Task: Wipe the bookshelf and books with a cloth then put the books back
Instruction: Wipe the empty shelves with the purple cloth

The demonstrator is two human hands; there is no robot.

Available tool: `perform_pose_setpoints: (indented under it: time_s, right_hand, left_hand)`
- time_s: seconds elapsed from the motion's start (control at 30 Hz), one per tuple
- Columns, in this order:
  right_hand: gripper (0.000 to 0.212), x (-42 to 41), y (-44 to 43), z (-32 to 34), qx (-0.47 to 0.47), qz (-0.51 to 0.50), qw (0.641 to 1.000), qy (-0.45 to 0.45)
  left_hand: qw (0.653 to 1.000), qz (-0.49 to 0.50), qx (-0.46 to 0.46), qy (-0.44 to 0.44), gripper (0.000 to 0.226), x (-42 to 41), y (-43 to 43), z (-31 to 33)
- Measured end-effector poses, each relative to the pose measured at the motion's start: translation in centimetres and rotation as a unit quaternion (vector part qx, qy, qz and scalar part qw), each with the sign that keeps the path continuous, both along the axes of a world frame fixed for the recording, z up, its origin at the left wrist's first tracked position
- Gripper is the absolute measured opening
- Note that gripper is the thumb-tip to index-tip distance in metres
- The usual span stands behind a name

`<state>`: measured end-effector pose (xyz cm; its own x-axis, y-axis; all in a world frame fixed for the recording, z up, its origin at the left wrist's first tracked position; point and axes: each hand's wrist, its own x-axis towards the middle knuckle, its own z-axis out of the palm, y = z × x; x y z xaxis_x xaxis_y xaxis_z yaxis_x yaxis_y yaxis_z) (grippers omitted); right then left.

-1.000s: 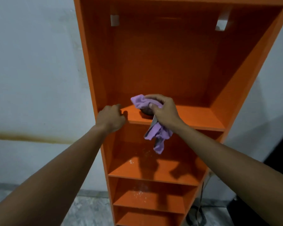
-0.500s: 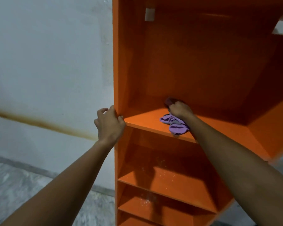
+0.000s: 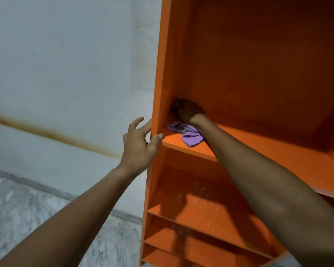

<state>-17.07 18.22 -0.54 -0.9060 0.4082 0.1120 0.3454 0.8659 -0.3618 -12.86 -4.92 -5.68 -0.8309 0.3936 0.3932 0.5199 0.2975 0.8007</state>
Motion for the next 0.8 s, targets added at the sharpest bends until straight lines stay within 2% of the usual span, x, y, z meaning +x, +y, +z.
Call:
perform_pose_setpoints:
  time_s: [0.27,0.43,0.53,0.6,0.67,0.73,0.8]
  right_hand:
    - [0.030,9.9,-7.5,0.1,0.000,0.065,0.997,0.038]
    - [0.039,15.7,-10.2,-1.9,0.084,0.131,0.984,0.090]
    - [0.052,17.1,-10.5,-3.0,0.171,0.160,0.969,0.086]
    - [0.059,17.7,-10.3,-3.6,0.235,0.168,0.953,0.087]
    - [0.064,18.6,-9.6,-3.9,0.283,0.152,0.943,0.088]
    - [0.067,19.9,-8.7,-4.2,0.328,0.130,0.932,0.083]
    - [0.066,22.0,-7.6,-4.6,0.362,0.092,0.923,0.094]
  left_hand:
    - [1.000,-0.025,0.004,0.012,0.039,-0.3,-0.6,0.4]
    - [0.997,-0.053,-0.020,-0.046,0.060,0.6,-1.3,-0.4]
    - [0.998,-0.029,-0.038,-0.051,0.055,2.1,-2.4,-1.1]
    - [0.998,0.017,-0.061,0.006,0.049,3.8,-3.0,-1.2]
    - [0.988,0.048,-0.098,0.112,0.055,5.2,-3.1,-1.3]
    - [0.967,0.030,-0.150,0.204,0.069,6.4,-2.5,-1.6]
    - [0.949,-0.015,-0.198,0.244,0.084,7.8,-1.6,-1.8]
